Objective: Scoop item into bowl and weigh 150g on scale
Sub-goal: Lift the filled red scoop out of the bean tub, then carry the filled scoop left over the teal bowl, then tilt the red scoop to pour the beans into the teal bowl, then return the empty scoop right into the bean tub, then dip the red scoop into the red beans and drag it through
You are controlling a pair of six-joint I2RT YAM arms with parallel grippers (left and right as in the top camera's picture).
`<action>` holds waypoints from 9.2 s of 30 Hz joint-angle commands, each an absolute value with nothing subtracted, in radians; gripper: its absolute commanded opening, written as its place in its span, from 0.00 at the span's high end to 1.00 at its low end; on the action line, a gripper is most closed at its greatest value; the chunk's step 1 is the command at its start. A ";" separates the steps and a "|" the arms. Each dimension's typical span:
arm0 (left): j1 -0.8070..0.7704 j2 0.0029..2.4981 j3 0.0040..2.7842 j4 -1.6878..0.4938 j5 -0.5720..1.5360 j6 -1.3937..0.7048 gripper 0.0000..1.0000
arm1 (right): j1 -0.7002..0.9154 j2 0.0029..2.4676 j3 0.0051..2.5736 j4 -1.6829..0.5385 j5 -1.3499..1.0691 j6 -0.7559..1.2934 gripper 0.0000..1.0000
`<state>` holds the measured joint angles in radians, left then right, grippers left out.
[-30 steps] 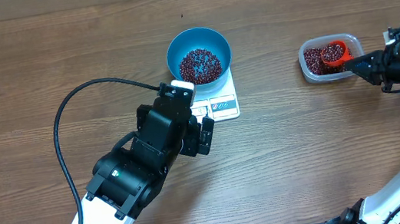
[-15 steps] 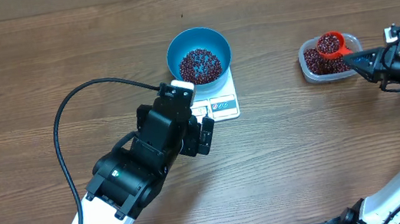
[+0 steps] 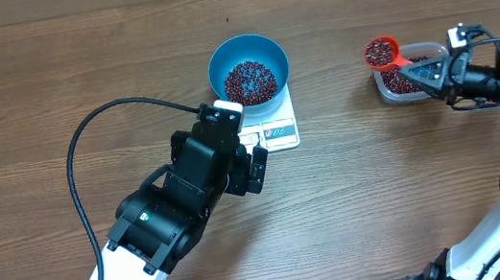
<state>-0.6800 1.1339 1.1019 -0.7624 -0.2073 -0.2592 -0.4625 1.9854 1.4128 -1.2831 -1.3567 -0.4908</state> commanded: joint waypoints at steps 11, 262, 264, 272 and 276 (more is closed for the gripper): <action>-0.673 1.139 1.102 -0.759 -0.220 -0.272 0.00 | -0.196 1.992 1.413 -1.253 -1.461 -0.507 0.96; -0.673 1.139 1.102 -0.759 -0.220 -0.273 0.00 | -0.226 1.652 1.413 -0.921 -0.150 -0.116 0.96; -0.673 1.139 1.102 -0.759 -0.220 -0.273 0.00 | -0.226 1.652 1.413 -0.921 -0.149 -0.116 0.96; -0.673 1.139 1.102 -0.759 -0.220 -0.272 0.00 | -0.226 1.652 1.413 -0.912 -0.123 -0.210 0.96; -0.673 1.139 1.102 -0.759 -0.220 -0.273 0.01 | -0.226 1.675 1.413 -0.938 -0.110 -0.279 0.96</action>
